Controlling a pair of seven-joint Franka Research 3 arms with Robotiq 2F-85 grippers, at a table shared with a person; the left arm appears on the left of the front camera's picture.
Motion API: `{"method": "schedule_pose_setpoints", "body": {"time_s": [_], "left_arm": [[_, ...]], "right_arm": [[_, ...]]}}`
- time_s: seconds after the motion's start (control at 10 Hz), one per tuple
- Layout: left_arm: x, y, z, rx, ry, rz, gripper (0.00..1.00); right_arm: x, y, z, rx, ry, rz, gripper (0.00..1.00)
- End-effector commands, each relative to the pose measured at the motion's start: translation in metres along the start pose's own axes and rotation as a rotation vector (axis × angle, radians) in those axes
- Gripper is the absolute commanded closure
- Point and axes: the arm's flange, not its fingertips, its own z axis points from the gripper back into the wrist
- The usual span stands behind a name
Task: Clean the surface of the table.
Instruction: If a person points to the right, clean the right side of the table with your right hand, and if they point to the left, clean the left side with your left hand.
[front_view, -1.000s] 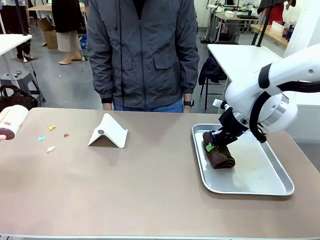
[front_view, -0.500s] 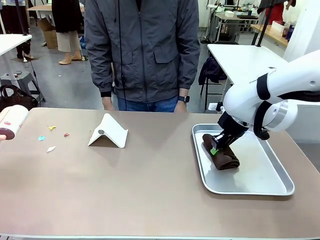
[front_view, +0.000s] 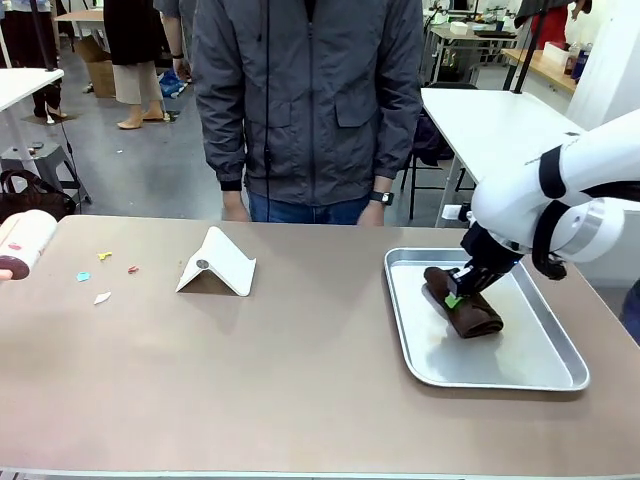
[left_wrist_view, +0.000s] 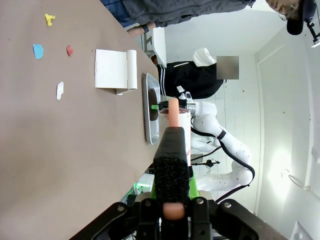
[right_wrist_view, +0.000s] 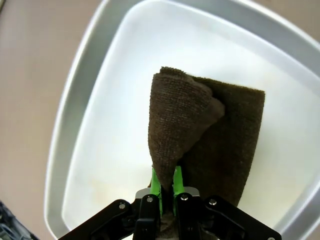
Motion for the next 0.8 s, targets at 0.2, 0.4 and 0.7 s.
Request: {"method": "schedule_pose_setpoints", "body": {"time_s": [0.2,0.4,0.7], "left_arm": [[-0.003,-0.004,0.0,-0.001,0.0,-0.007,1.0],[-0.003,-0.004,0.0,-0.001,0.0,-0.007,1.0],[-0.003,-0.004,0.0,-0.001,0.0,-0.007,1.0]], "right_arm": [[-0.025,-0.037,0.018,-0.047,-0.003,-0.101,0.9],[-0.033,-0.049,0.026,-0.047,-0.03,-0.148,0.9],[-0.04,-0.056,0.045,0.117,-0.156,-0.226,0.9]]}}
